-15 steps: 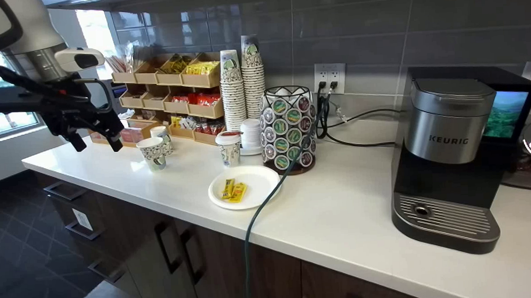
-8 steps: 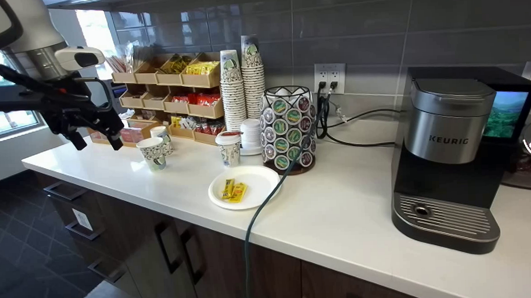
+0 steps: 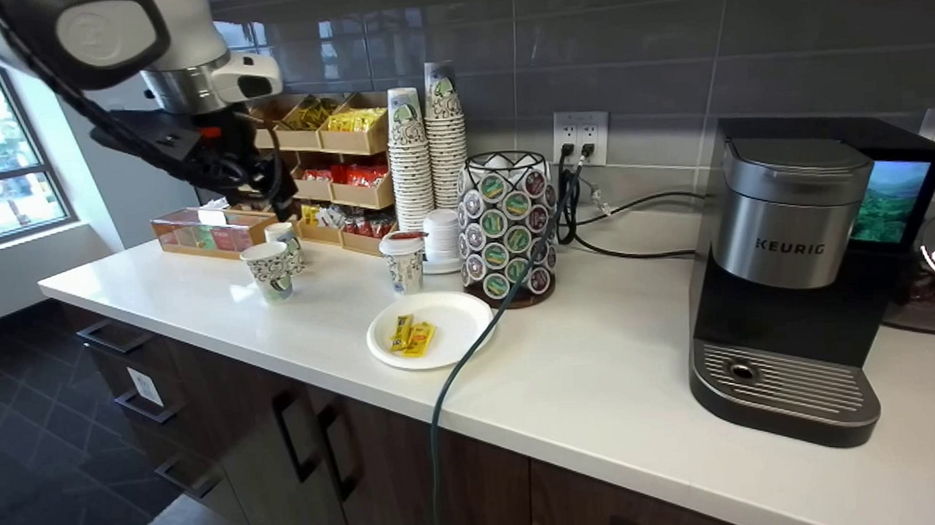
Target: Put the red sachet in the coffee cup at the front of the counter.
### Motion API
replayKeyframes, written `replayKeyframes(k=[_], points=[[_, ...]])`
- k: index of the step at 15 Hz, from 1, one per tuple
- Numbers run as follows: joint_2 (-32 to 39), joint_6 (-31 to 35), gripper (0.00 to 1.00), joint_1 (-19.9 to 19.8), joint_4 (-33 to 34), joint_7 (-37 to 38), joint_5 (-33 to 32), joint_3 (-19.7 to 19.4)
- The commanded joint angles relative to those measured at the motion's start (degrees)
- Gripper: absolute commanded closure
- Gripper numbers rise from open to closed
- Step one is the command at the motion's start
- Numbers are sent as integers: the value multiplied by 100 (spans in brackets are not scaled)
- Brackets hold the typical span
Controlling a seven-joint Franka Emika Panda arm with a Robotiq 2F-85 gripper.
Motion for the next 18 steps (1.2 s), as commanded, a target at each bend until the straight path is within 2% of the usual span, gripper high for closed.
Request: replayKeyframes(k=[1,4,6,7,8,10,15,18], points=[[1426,592,0,184,1027,-401,1063,-427],[2256,1020,0,120,1633,-1086,2145,-559],[2710,1415,0,-42,1960,-1605,2932,-450],[2906,1537,0,71,2104,-1687,3225,-574],[2440,1387,0,23,1710,-1387,2683,-495],[2780,1486,0,23,1964,-1558,2995,-528],[2889,1486,0,26,2096,-1564,3053,-531],[3218,1342,0,-57,2402,-1725,3600,-522]])
